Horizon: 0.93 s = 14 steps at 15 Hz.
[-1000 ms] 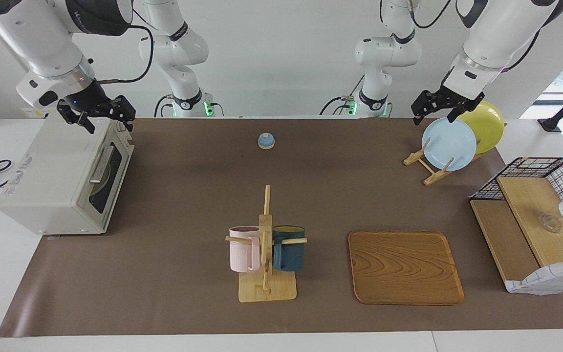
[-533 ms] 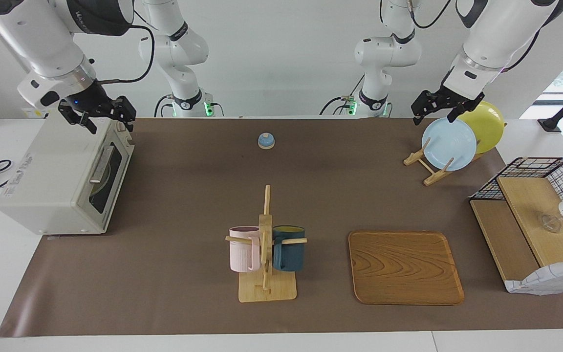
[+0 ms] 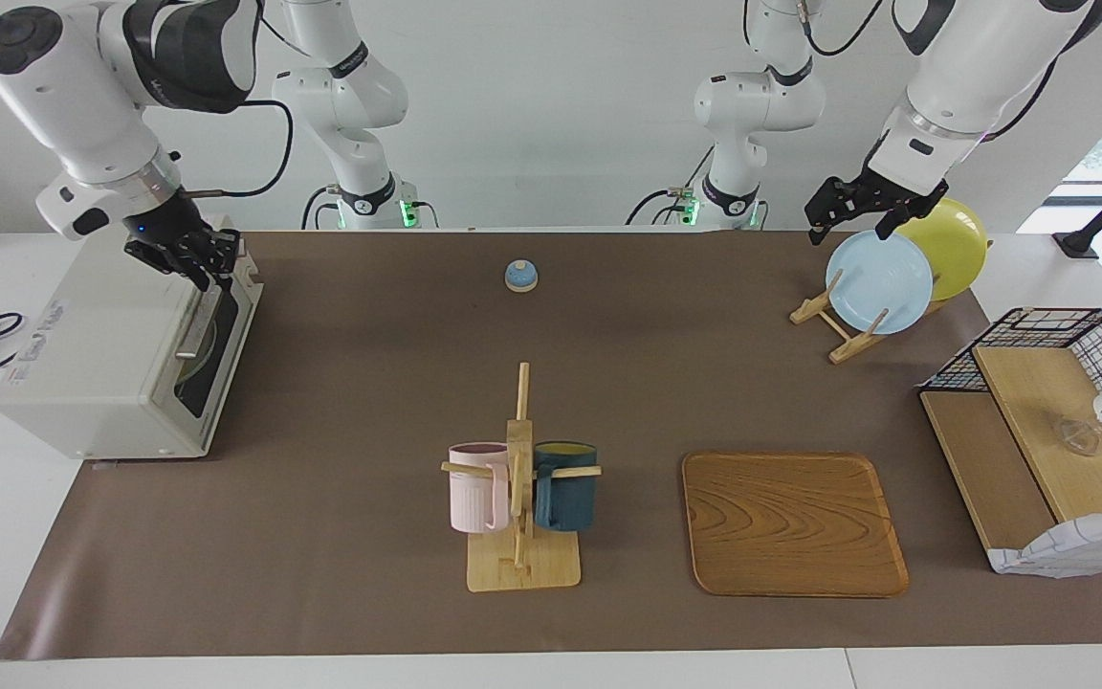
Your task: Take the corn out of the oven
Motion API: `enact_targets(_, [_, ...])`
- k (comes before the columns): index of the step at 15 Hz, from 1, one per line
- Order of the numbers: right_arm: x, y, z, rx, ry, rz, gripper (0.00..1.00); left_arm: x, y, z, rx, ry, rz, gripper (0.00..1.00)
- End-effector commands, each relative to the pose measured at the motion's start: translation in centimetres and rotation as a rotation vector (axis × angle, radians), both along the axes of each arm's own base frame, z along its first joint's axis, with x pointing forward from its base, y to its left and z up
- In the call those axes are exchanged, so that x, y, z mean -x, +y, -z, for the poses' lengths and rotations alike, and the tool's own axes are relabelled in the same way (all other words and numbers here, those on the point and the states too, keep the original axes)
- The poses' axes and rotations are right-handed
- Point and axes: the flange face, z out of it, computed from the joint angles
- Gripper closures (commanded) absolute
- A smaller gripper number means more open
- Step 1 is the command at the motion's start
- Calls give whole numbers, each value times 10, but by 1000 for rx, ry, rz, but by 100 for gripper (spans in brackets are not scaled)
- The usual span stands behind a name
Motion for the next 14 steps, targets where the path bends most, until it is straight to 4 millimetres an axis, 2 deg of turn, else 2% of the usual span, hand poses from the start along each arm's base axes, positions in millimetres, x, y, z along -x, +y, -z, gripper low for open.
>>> enact_targets(1, [15,-2,18,53,-29,151,100,4,2,-1,9,2,-4,0])
enact_targets(4, [15,-4,38,92,-15,194,100,4,2,-1,9,2,-4,0])
enact_targets(6, [11,-6,45,107,-30,187,100,4,2,0,9,3,-4,0])
enact_targets(9, [7,-24,53,129,-44,199,100,4,1,-1,9,2,-3,0])
enact_targets(12, [6,-26,58,129,-39,206,100,4,2,-1,9,2,-4,0])
enact_targets(14, [10,-34,65,128,-24,222,100,4,2,-1,9,2,-4,0])
